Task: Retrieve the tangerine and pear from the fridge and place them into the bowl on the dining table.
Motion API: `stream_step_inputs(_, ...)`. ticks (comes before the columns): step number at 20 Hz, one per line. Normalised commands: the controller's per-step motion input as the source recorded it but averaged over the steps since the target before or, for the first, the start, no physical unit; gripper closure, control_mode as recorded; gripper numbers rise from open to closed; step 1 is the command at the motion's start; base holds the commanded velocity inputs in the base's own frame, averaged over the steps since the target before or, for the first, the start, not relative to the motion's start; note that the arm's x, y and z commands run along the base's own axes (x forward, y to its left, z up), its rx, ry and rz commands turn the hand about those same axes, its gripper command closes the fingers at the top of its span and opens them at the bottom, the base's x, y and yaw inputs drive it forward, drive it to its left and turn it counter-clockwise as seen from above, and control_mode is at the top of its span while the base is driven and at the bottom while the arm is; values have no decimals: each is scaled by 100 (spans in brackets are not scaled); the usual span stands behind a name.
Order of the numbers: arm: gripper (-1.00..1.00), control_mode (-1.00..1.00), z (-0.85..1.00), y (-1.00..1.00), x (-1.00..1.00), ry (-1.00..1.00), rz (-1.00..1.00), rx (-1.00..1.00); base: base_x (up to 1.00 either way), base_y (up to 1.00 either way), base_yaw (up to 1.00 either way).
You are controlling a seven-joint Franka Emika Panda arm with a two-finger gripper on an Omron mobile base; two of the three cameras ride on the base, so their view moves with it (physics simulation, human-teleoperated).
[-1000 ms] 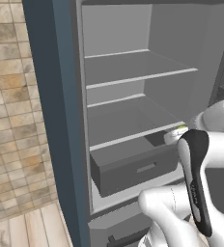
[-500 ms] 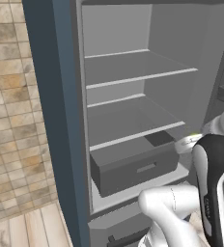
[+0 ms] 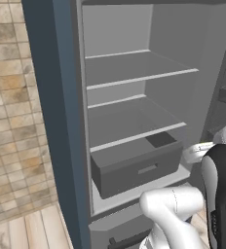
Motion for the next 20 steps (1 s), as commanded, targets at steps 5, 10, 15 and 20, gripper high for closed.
stream_step_inputs(5,100,100,0,0,0,0,0,0,-19,0,-6)
stream_step_inputs(10,100,100,0,0,0,0,0,0,-60,0,-18)
stream_step_inputs(15,100,100,0,0,0,0,0,0,-86,5,-27)
stream_step_inputs(20,100,100,0,0,0,0,0,0,-82,35,-32)
